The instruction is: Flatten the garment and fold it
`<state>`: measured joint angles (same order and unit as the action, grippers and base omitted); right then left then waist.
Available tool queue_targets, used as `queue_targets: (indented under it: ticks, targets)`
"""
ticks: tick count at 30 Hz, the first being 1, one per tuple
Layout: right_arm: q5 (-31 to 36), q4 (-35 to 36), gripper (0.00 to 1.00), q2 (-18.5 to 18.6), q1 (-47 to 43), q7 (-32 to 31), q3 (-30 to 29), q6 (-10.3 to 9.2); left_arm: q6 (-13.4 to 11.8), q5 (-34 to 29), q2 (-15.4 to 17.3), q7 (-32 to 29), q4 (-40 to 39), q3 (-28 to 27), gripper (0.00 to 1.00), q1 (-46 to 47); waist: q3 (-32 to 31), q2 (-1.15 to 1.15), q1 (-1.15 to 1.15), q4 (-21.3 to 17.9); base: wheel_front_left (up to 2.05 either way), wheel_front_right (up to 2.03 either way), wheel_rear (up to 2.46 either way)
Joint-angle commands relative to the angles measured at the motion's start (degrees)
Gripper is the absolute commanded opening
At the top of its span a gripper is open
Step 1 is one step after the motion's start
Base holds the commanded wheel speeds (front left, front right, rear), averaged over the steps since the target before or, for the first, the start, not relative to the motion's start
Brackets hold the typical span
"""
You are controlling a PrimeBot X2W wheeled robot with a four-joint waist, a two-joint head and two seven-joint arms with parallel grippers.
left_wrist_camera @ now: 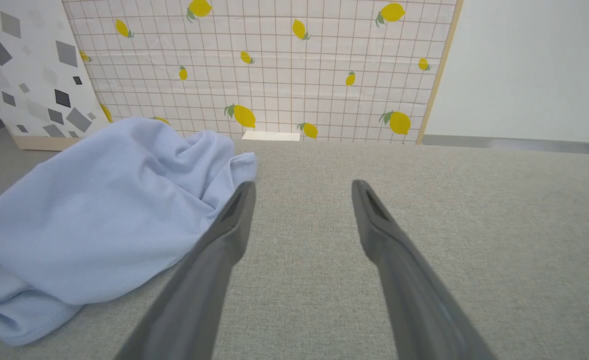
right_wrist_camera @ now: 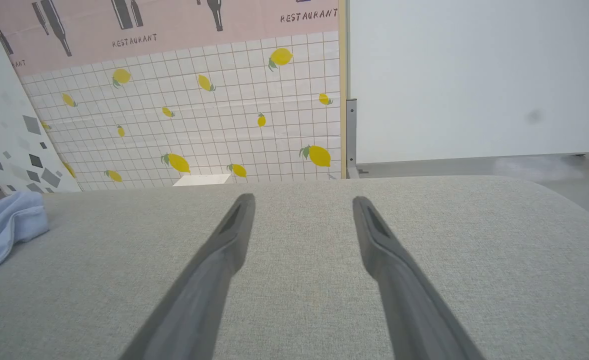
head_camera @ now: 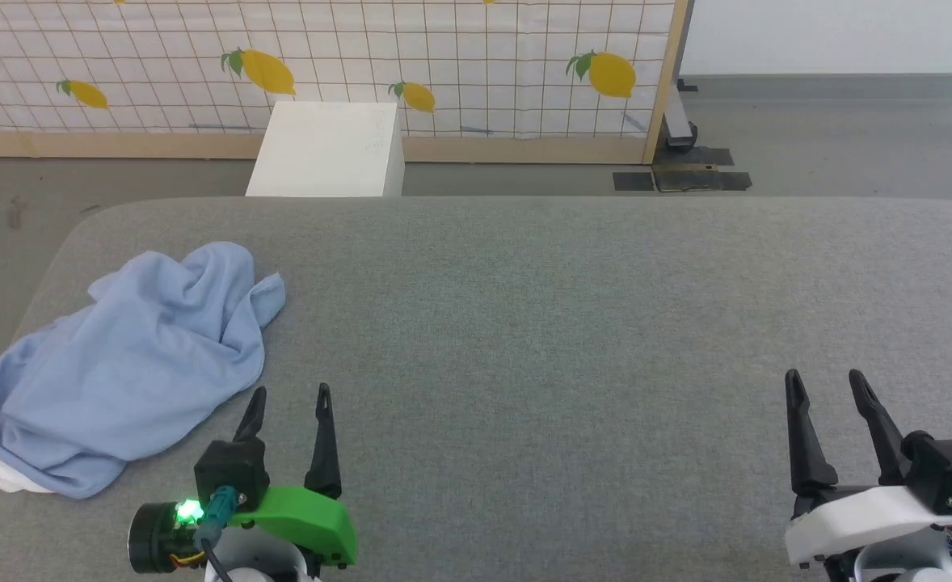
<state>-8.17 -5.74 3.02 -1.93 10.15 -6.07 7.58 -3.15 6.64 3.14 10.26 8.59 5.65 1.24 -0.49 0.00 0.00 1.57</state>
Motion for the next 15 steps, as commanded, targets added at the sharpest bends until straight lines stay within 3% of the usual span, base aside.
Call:
queue_targets:
  ticks: [1, 15]
  targets:
    - [-0.7, -0.4, 1.0, -0.1, -0.8, 0.7, -0.3, -0.06, -0.5, 0.6, -0.2, 0.6, 0.4, 0.2, 1.0, 0.9, 0.0, 0.0, 0.0, 0.0, 0.0, 0.0, 0.0]
    - [-1.0, -1.5, 1.0, -0.1, -1.3, 2.3, -0.9, -0.07, -0.8, 1.4, -0.2, 2.2, 1.7, 0.6, 1.0, 1.4, -0.1, 0.0, 0.0, 1.3, 0.0, 0.0, 0.0]
